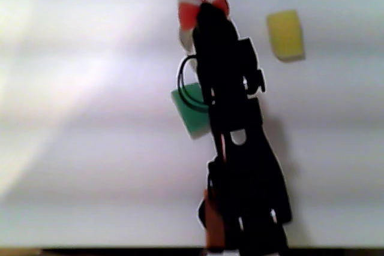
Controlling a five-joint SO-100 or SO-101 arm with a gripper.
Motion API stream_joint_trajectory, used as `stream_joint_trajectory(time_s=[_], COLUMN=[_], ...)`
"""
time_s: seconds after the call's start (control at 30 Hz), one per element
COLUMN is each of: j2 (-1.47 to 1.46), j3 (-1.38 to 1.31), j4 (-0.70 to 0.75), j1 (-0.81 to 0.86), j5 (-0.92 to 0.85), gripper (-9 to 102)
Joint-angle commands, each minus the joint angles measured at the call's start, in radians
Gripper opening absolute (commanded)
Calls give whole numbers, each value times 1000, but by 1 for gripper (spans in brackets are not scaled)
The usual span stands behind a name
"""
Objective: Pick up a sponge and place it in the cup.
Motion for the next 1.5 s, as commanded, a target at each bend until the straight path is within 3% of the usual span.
stream_joint_trajectory(time_s=[0.0, 0.17, 0.53, 0.73, 0.97, 1.1, 1.27, 1.47], j2=[-3, -44, -31, -18, 0, 8, 44, 94], j3=[23, 80, 112, 110, 109, 103, 48, -51], j4=[-63, -186, -126, -123, -123, -123, -67, 38], j1=[-12, -23, -26, -28, -23, -12, 21, 81], j5=[3, 9, -52, -55, -55, -58, -75, -86], gripper=[0, 0, 1, 16, 41, 47, 41, 15])
